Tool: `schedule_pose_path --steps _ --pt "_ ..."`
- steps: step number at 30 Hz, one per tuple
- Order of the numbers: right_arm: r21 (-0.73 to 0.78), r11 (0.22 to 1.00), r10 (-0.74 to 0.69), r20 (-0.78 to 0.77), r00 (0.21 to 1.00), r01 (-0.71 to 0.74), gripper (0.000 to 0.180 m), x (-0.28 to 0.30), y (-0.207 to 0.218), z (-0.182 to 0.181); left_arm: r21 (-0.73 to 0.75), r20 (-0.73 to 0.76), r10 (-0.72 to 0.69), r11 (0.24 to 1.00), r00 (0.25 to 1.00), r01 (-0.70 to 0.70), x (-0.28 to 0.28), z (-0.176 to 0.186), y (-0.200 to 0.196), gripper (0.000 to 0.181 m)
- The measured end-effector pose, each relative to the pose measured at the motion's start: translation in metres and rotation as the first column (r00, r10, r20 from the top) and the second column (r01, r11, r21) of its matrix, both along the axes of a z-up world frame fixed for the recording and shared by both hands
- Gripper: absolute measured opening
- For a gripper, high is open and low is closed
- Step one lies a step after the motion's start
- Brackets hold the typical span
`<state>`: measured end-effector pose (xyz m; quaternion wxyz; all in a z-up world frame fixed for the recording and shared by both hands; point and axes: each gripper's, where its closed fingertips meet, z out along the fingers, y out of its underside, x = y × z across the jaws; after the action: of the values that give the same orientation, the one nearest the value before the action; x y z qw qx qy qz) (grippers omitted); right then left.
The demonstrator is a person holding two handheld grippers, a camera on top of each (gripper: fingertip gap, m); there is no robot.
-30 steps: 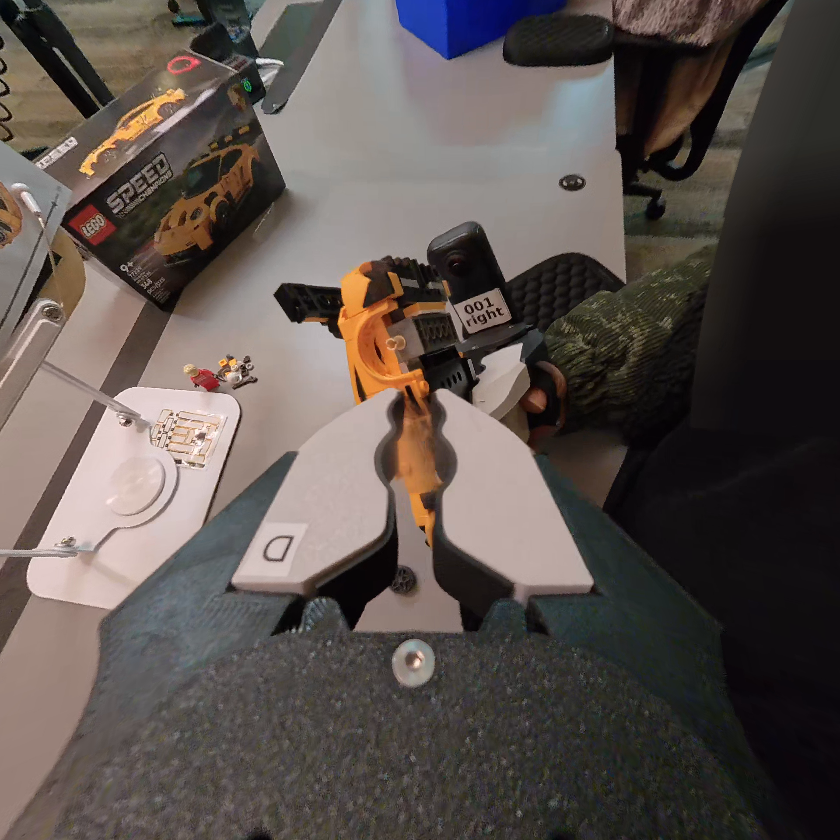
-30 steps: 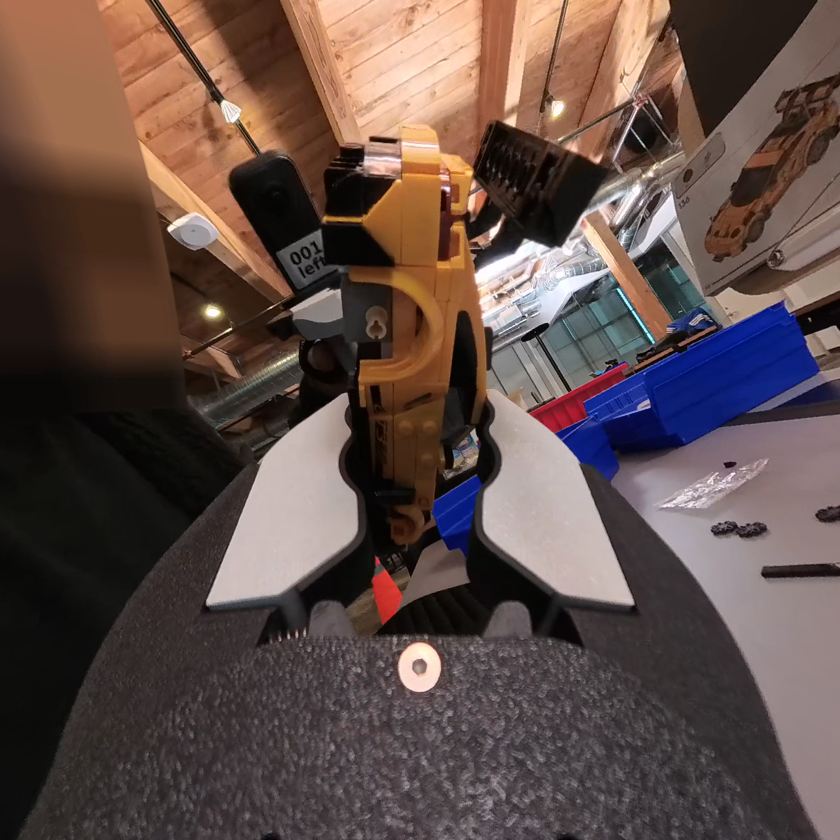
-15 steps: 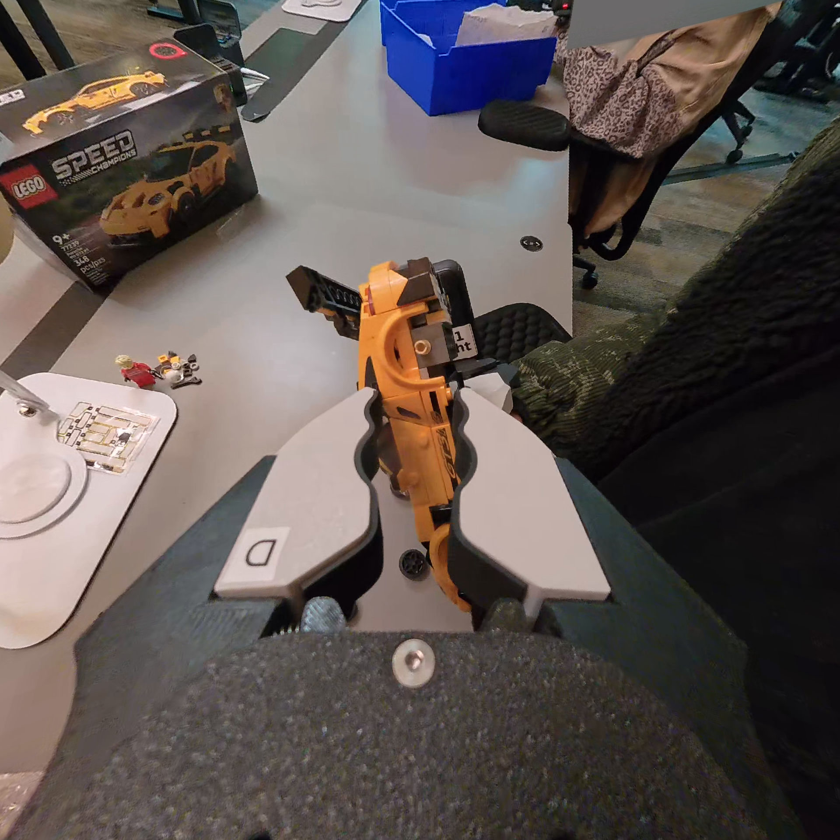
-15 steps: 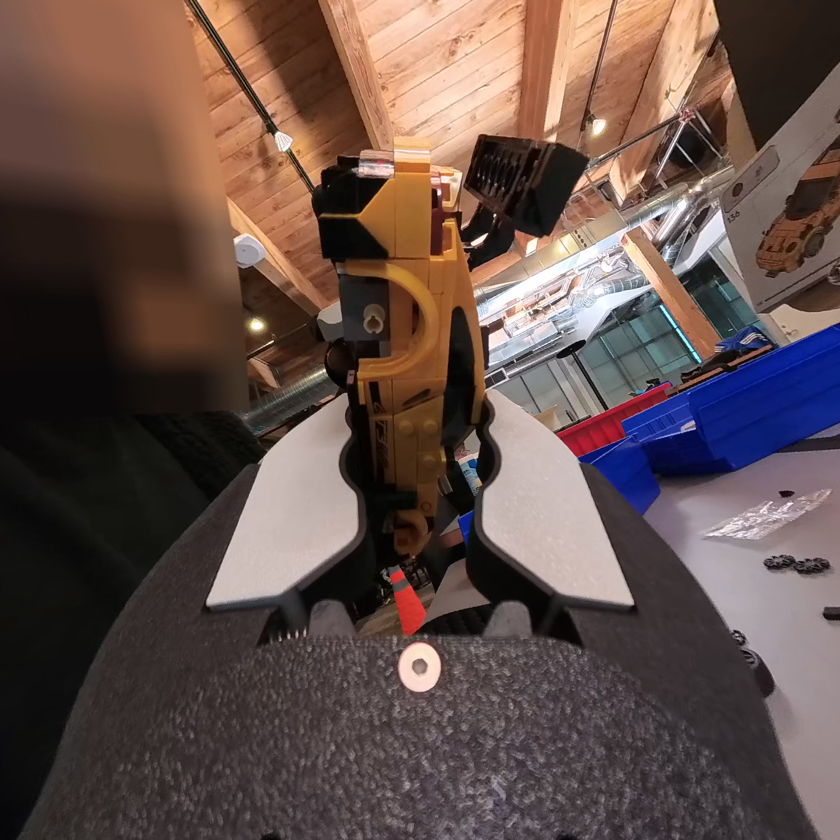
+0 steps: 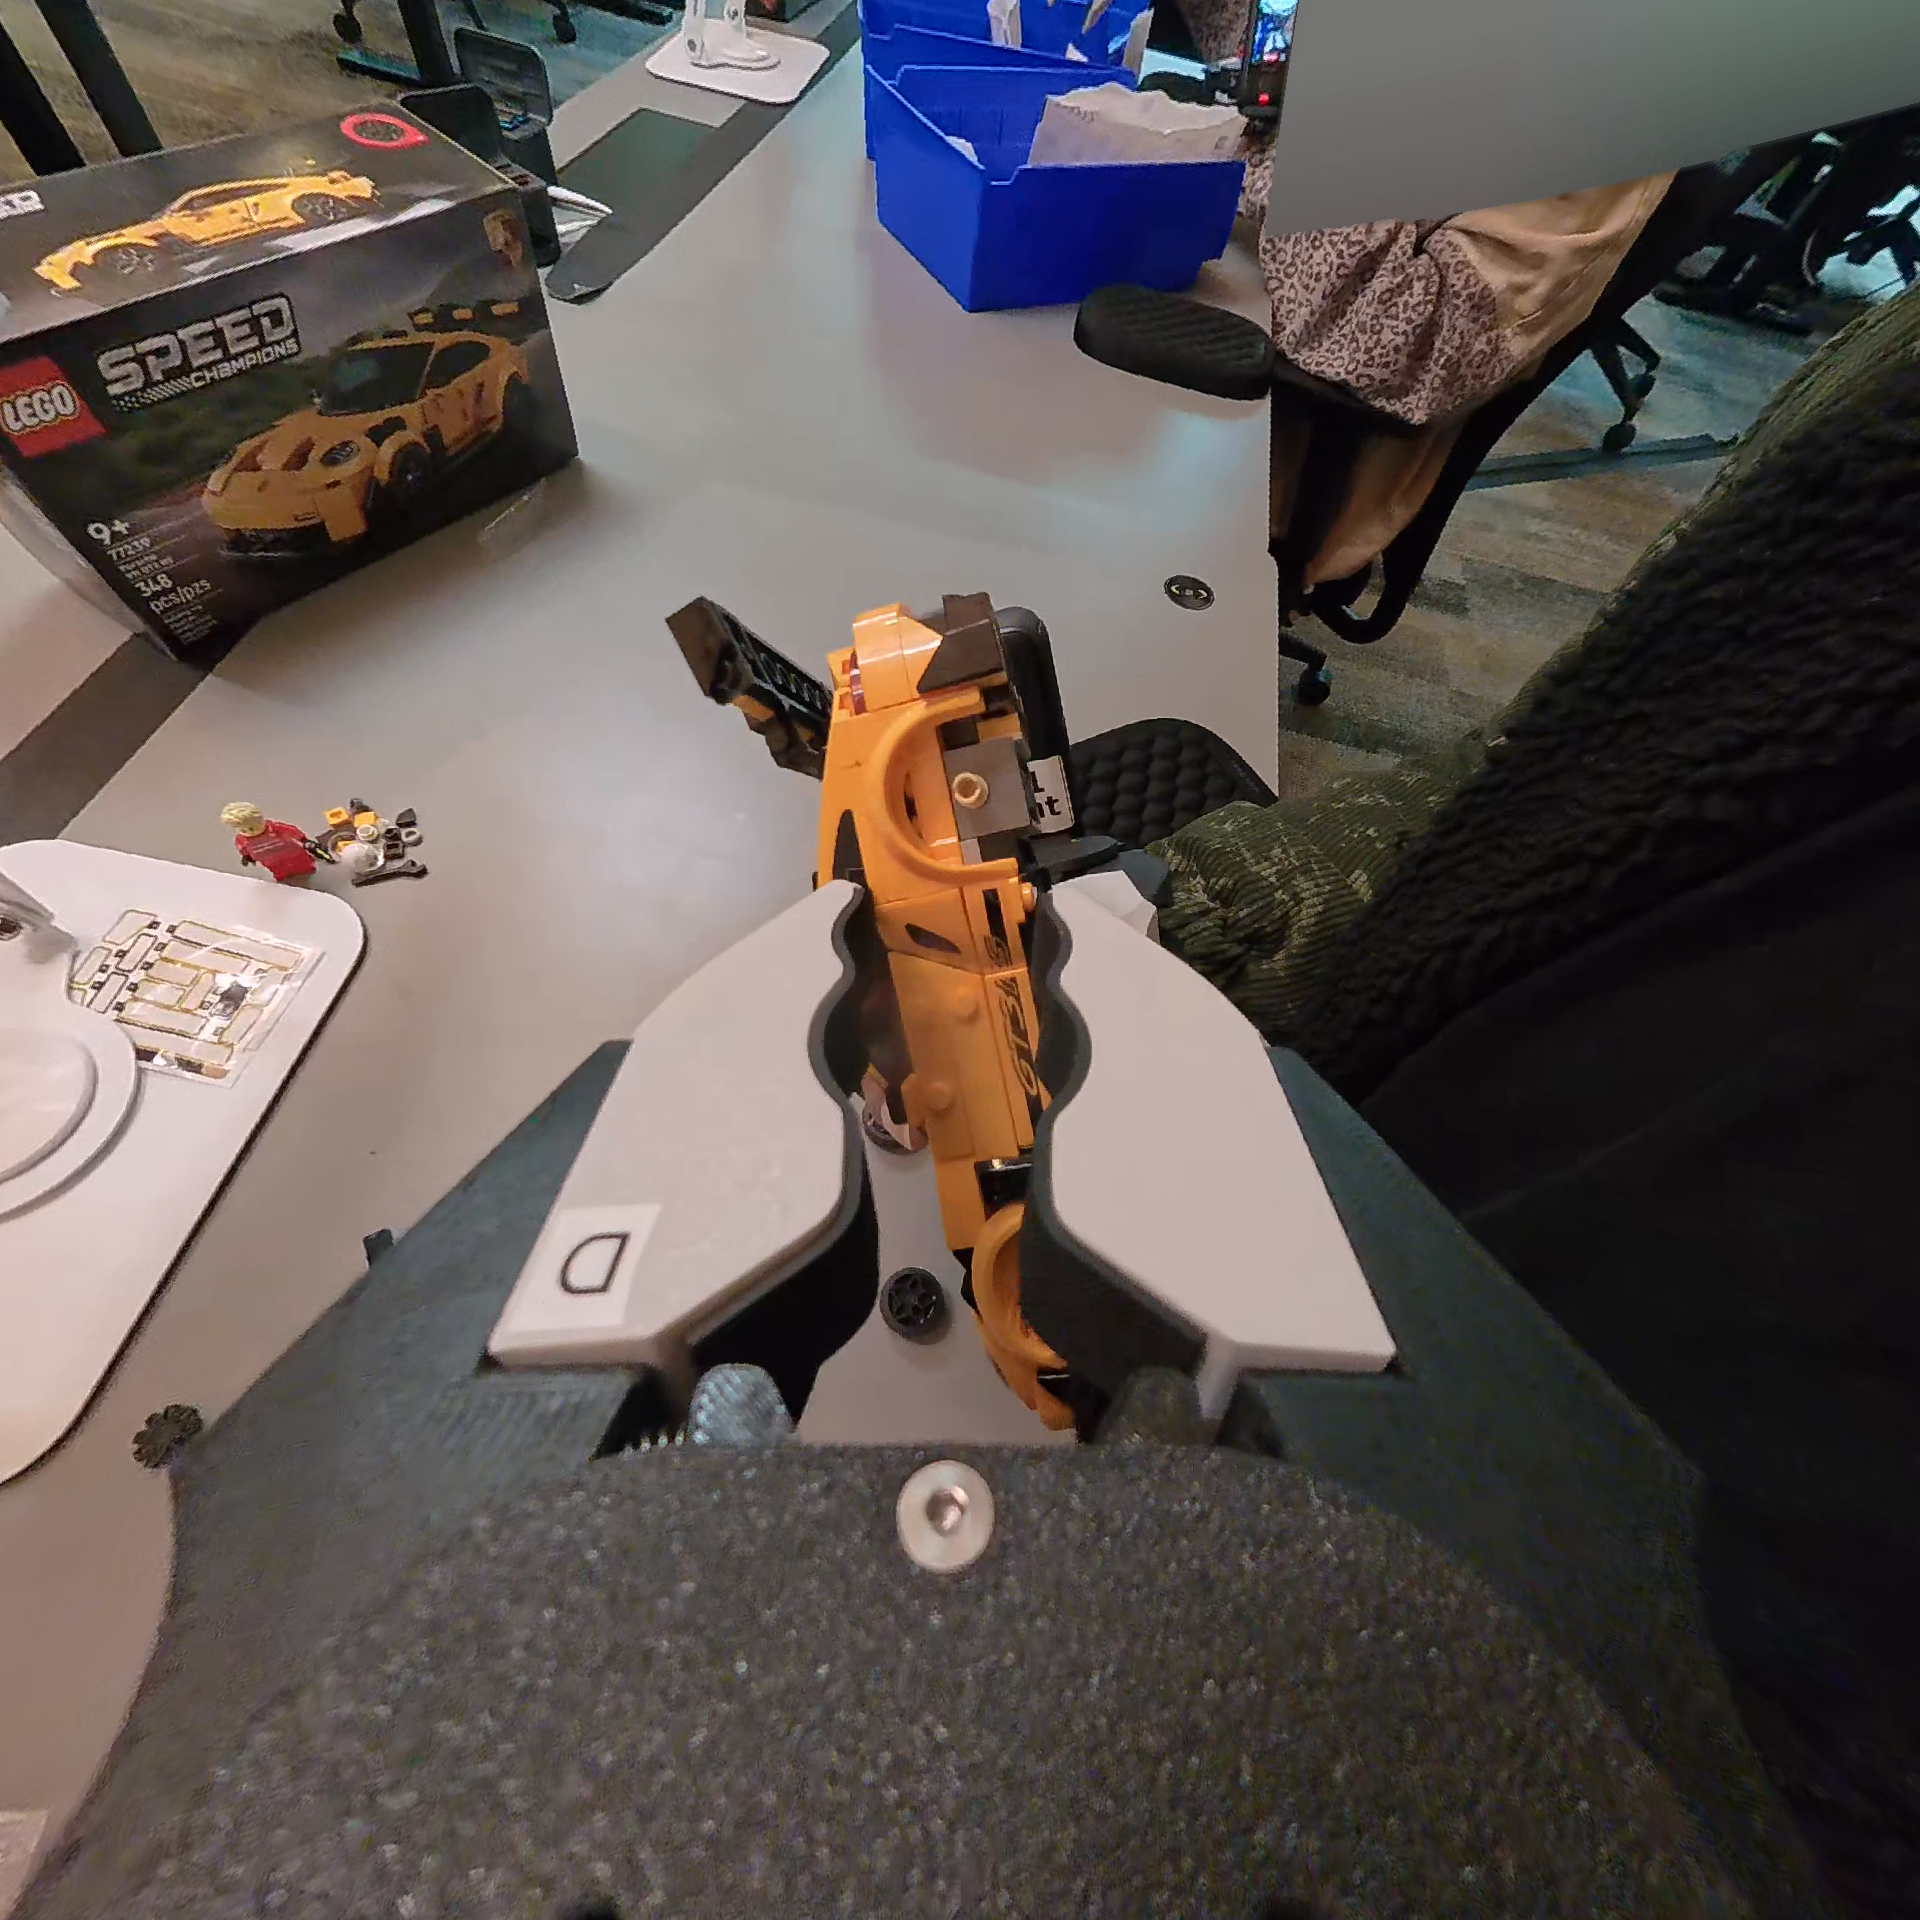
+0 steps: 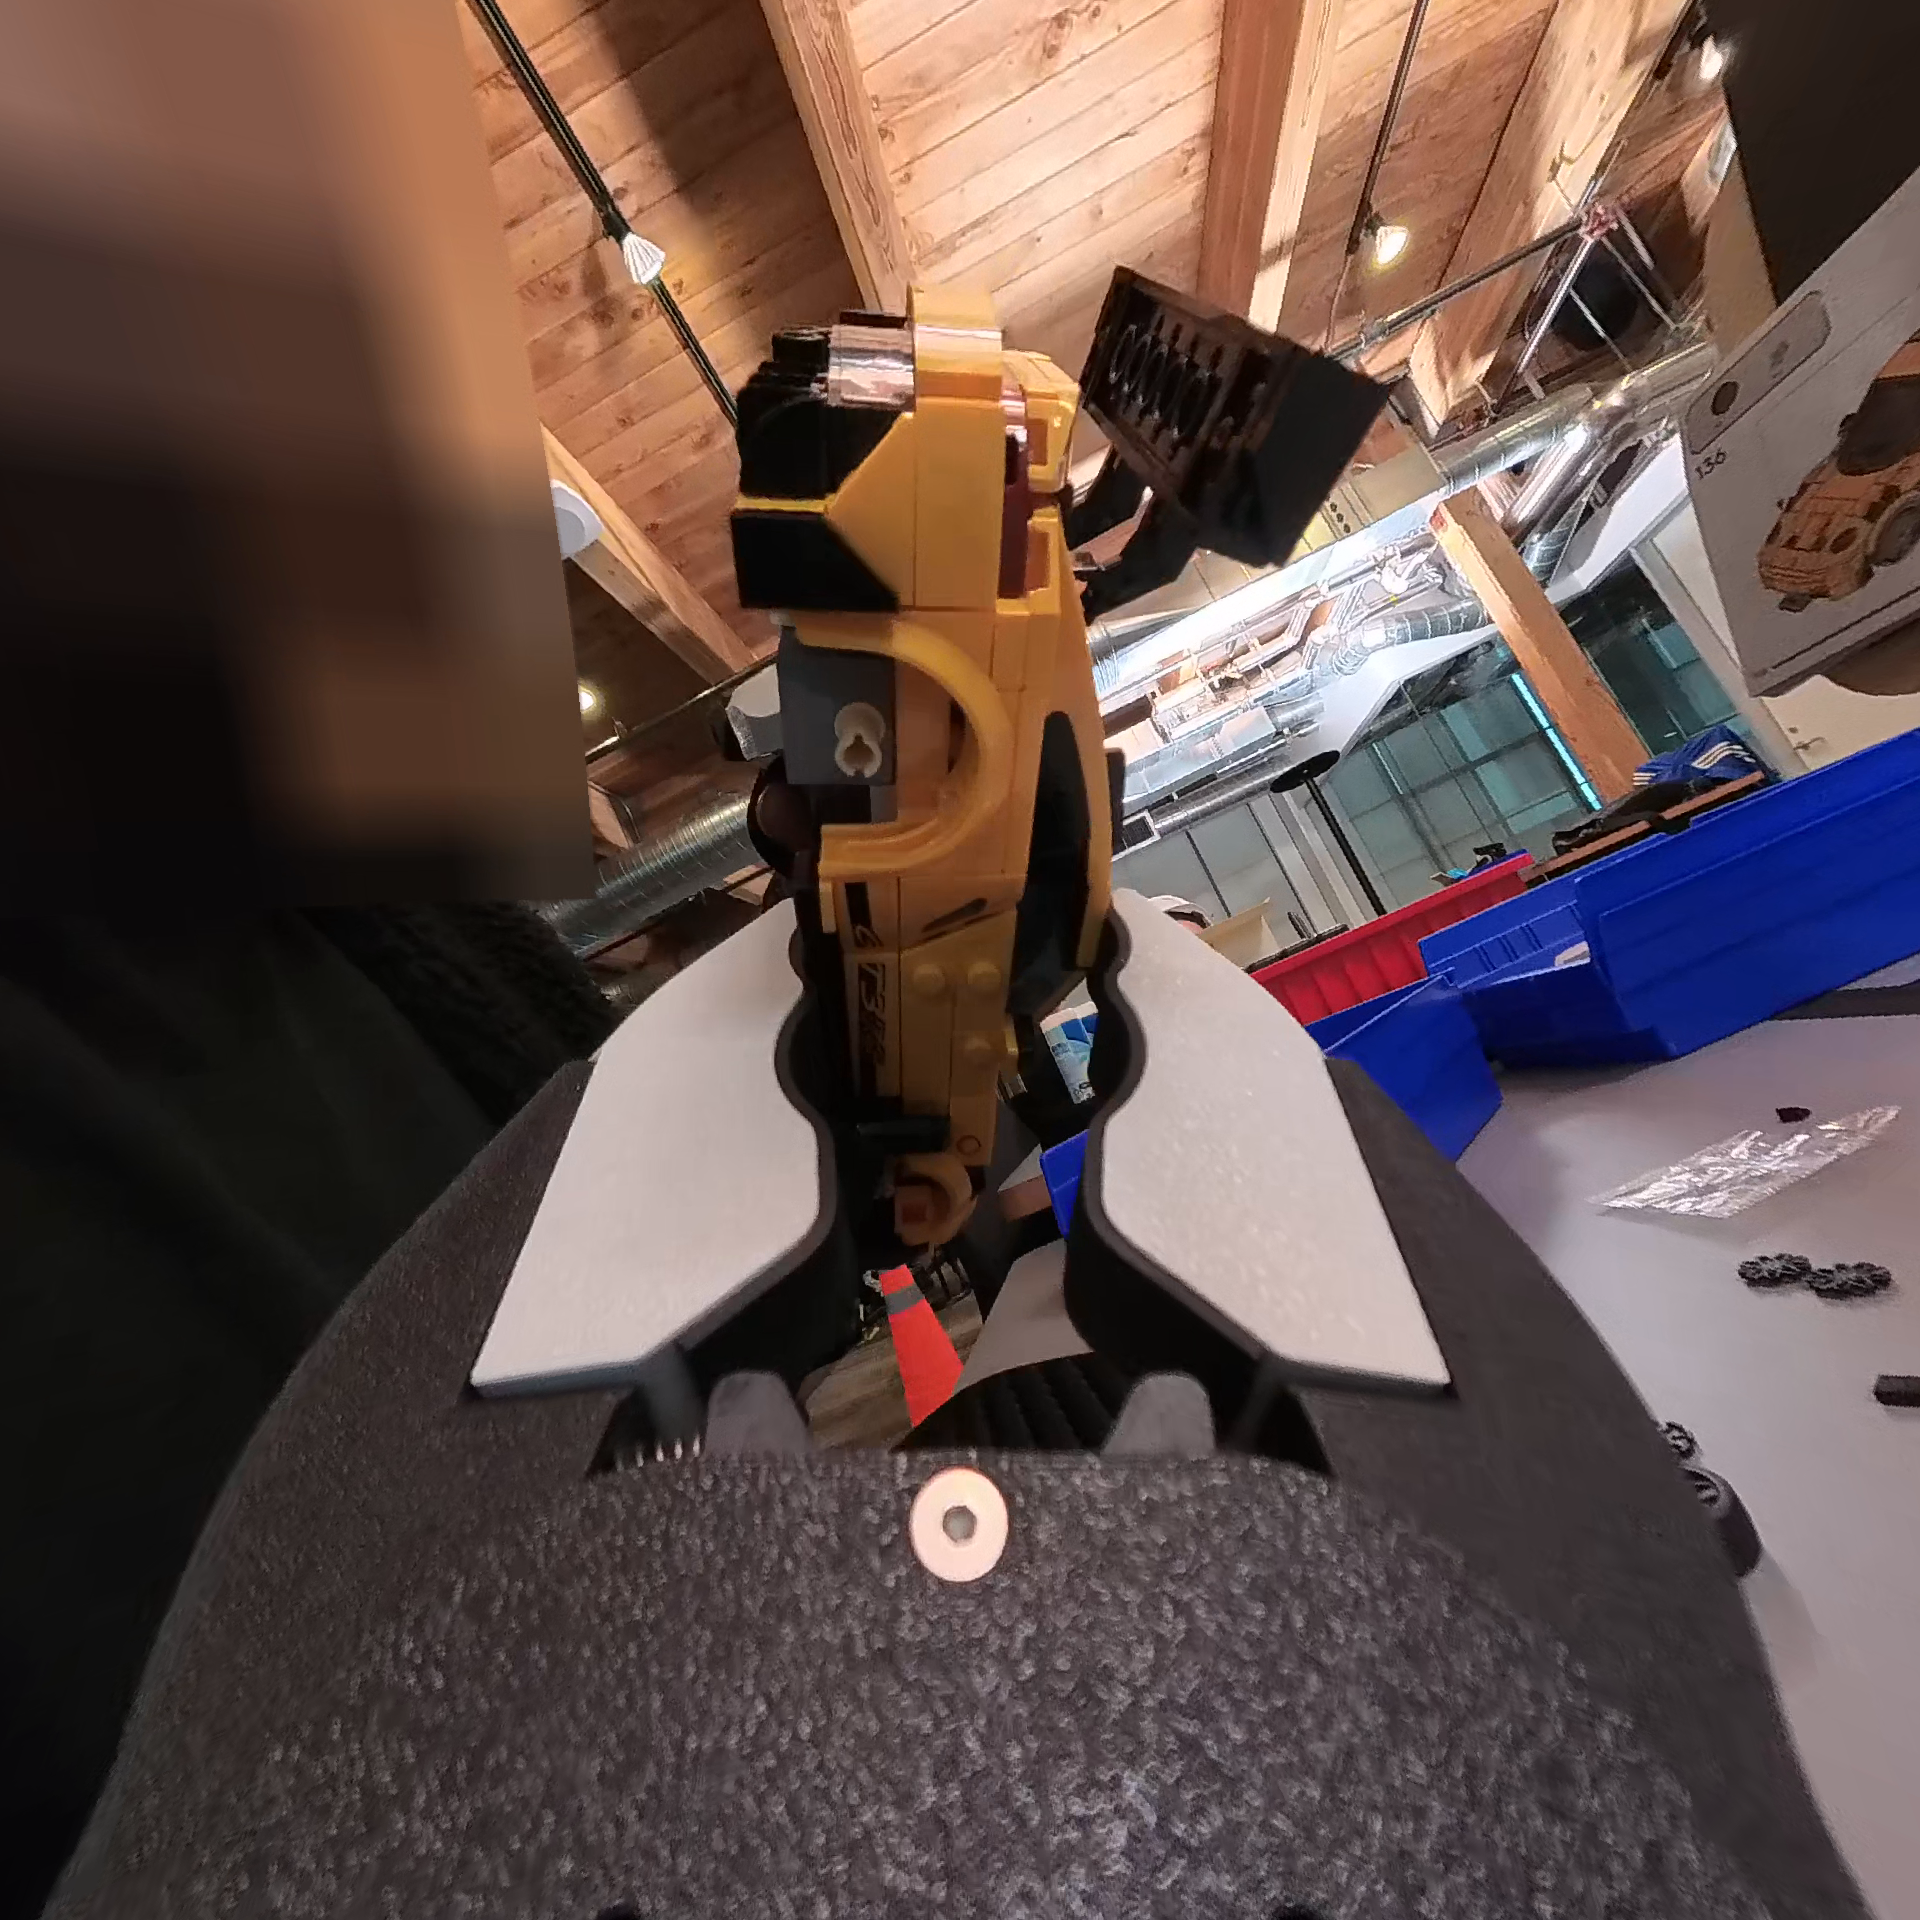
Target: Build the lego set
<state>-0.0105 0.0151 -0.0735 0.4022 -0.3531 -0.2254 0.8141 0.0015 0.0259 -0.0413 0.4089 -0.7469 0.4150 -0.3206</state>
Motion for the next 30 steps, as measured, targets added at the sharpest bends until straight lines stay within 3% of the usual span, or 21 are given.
schedule_pose_path --steps 15,21,30 --pt "0.010 1.000 0.007 0.027 1.000 -0.007 0.048 0.004 0.000 0.004 0.012 0.043 0.002 1.000 0.999 -0.002 -0.002 -0.002 -0.001 0.029" --pt "-0.093 0.988 0.110 -0.120 0.987 -0.122 0.048 0.020 0.008 0.019 0.170 0.020 0.030 0.985 0.999 -0.033 0.007 0.008 -0.001 0.030" --pt "-0.105 0.987 0.111 -0.104 0.988 -0.122 0.048 0.017 0.011 0.015 0.206 -0.014 0.057 0.977 0.998 -0.053 0.007 0.007 -0.001 0.013"
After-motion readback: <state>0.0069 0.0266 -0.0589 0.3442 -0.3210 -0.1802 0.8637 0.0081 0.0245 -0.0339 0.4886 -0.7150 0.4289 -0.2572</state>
